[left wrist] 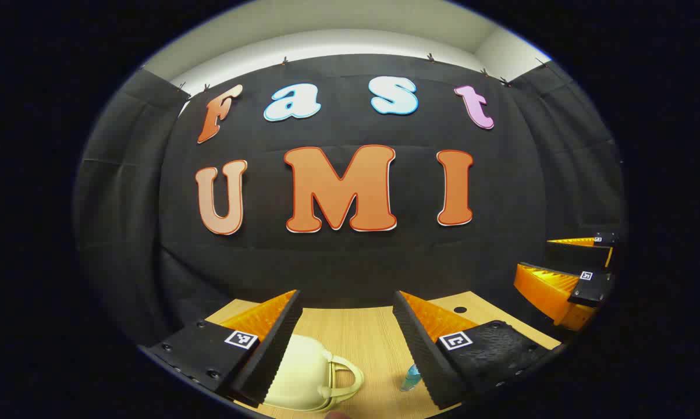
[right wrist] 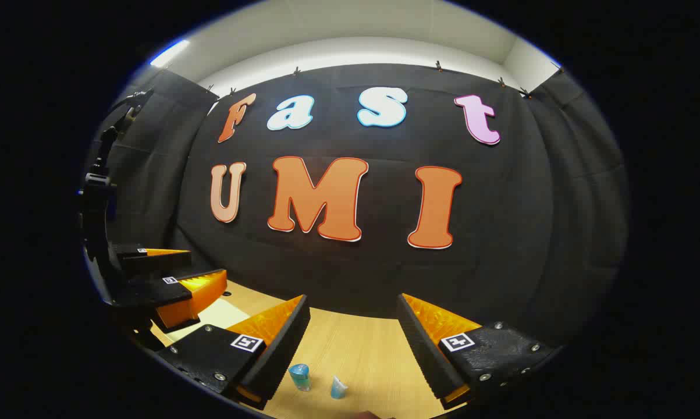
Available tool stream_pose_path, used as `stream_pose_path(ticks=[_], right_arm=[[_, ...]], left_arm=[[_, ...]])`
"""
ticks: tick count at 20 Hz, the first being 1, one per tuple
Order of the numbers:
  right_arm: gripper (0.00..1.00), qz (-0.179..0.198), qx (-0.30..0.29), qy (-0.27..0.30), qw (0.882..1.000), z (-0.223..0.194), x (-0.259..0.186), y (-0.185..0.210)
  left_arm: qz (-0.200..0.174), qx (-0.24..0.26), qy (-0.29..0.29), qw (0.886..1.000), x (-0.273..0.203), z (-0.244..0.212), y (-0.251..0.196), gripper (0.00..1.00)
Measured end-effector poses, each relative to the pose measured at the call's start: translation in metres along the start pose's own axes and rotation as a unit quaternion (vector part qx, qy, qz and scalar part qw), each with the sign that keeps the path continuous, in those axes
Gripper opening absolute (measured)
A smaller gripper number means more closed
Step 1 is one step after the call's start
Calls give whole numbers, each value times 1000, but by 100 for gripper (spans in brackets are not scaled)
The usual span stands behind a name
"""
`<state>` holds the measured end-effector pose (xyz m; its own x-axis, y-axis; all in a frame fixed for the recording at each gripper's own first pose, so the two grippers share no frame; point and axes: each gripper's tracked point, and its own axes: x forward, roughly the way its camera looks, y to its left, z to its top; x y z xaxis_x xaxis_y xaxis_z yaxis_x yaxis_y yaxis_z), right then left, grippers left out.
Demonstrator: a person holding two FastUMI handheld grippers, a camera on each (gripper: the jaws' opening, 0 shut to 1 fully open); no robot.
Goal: First open the suitcase, pack the skin care products into it, and then close the suitcase.
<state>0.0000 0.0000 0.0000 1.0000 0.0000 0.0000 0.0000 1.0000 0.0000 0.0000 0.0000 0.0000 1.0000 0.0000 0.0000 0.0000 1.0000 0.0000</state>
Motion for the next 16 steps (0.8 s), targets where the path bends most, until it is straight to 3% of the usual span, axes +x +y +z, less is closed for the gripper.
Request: stream_pose_path(ticks=[16], right_arm=[[95, 25, 4, 6, 1000, -15, 0, -8]], left_arm=[[21, 23, -5, 999, 2, -12, -8, 97]])
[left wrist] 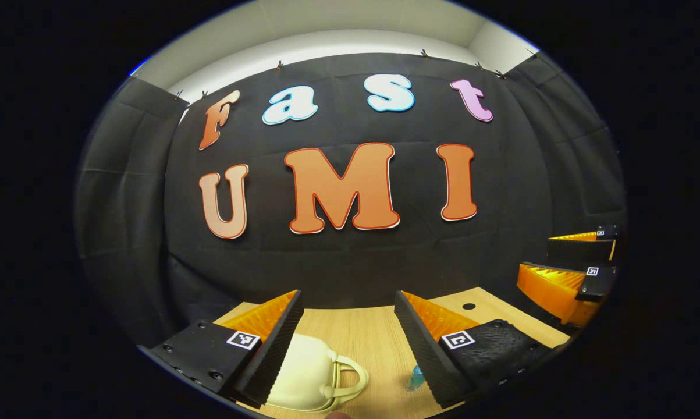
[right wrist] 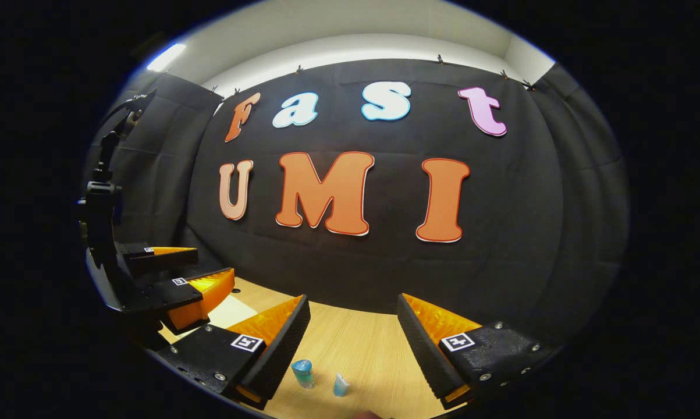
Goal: First open the suitcase, pack the skin care products into it, and then close the suitcase.
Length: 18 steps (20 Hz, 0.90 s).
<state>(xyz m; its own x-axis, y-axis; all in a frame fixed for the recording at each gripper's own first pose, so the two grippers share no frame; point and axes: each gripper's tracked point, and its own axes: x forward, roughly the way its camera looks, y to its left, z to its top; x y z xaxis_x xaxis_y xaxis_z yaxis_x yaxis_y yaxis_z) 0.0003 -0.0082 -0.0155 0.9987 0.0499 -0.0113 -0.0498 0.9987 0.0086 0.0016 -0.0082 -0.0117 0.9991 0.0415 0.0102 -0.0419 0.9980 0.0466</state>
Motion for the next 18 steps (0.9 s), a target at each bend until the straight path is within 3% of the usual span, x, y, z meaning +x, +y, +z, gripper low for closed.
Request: stream_pose_path(ticks=[7, 18], right_arm=[[95, -10, 0, 12, 1000, -18, -3, -22], [95, -49, -3, 33, 998, -41, -11, -59]], left_arm=[[-20, 99, 55, 993, -3, -63, -18, 98], [-36, 261, 157, 952, 12, -183, -8, 98]])
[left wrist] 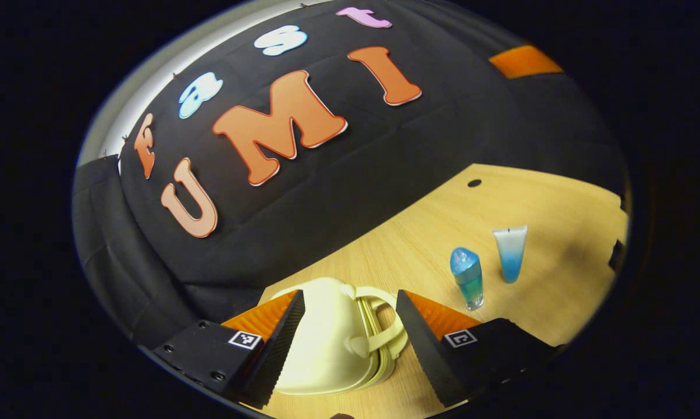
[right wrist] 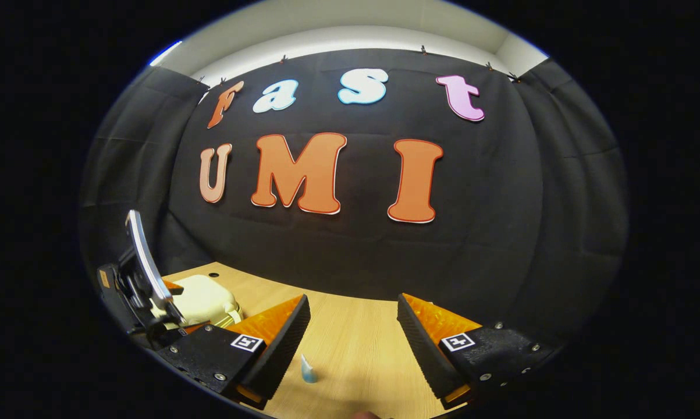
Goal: First open the suitcase, pack the skin care products into it, and then close the suitcase.
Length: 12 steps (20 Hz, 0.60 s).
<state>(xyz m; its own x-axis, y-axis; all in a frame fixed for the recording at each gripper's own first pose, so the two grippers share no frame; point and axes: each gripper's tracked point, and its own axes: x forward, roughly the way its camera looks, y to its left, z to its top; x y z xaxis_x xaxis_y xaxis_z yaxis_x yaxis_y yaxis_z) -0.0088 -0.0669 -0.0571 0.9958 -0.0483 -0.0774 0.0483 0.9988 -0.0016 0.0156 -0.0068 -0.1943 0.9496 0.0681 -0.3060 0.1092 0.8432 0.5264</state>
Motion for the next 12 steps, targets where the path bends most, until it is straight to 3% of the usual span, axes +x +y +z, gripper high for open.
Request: stream_pose_path(ticks=[4, 7, 12], right_arm=[[95, -5, -2, 2, 1000, -3, -4, -3], [95, -9, -4, 5, 1000, -7, -6, -8], [95, -11, 1, 10, 1000, -10, -8, -11]], left_arm=[[-10, 79, 22, 997, 12, -34, -27, 98], [-28, 94, 42, 994, 21, -55, -36, 97], [-17, 168, 58, 984, 38, -73, -39, 97]])
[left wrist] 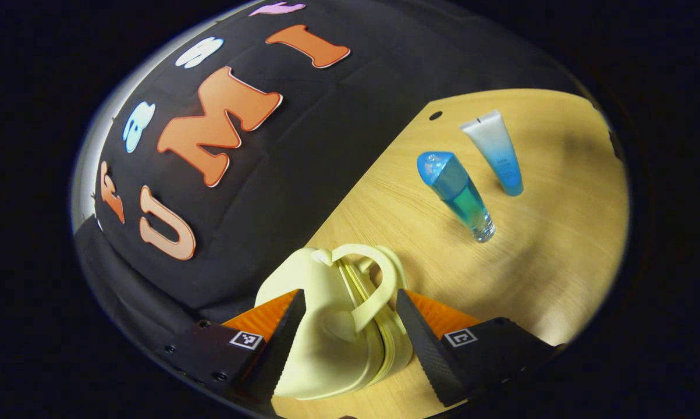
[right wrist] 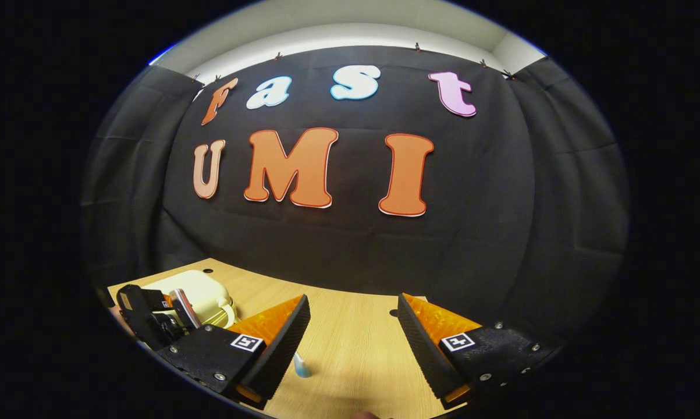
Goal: First open the suitcase, pack the skin care products into it, and then close the suitcase.
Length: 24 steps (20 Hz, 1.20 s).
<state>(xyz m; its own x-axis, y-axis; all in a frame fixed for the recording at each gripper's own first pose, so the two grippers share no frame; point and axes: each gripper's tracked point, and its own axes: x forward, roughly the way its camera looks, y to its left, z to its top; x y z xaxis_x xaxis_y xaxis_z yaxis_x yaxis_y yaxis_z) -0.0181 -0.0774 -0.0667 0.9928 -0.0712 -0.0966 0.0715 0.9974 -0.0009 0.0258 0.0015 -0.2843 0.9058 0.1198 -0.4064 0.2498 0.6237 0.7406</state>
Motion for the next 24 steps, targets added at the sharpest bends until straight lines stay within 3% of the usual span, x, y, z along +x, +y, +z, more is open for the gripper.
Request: stream_pose_path(ticks=[4, 5, 6, 7, 8, 10, 11, 17, 21, 24], right_arm=[[95, -4, -3, -2, 1000, -1, -2, -4], [95, -5, -4, -3, 1000, 0, -1, -6], [95, -6, -4, -2, 1000, 0, -2, -7], [95, -7, -4, -2, 1000, -1, -2, -8], [95, -8, -3, -2, 1000, 0, -3, -9], [95, -10, -3, -4, 1000, 0, -2, -12], [95, -12, -3, -5, 1000, 1, -2, -13], [95, -4, -4, -3, 1000, -1, 6, -10], [95, 14, -6, -2, 1000, 0, 14, 3], [96, 30, -12, -2, 999, 0, 19, 14]], left_arm=[[5, 78, 9, 997, 18, -7, -10, 96], [5, 97, 10, 995, 22, -6, -13, 84], [-4, 112, 15, 994, 25, -8, -19, 80], [3, 125, 17, 992, 27, -7, -18, 66], [-2, 130, 14, 991, 29, -5, -19, 63], [4, 124, 11, 992, 32, -1, -19, 18], [4, 115, -2, 993, 36, -13, -13, 8], [-4, -36, -17, 999, 20, 8, -2, 8], [20, -131, -26, 991, 15, 10, 11, 7], [35, -205, -36, 978, 14, 14, 24, 7]])
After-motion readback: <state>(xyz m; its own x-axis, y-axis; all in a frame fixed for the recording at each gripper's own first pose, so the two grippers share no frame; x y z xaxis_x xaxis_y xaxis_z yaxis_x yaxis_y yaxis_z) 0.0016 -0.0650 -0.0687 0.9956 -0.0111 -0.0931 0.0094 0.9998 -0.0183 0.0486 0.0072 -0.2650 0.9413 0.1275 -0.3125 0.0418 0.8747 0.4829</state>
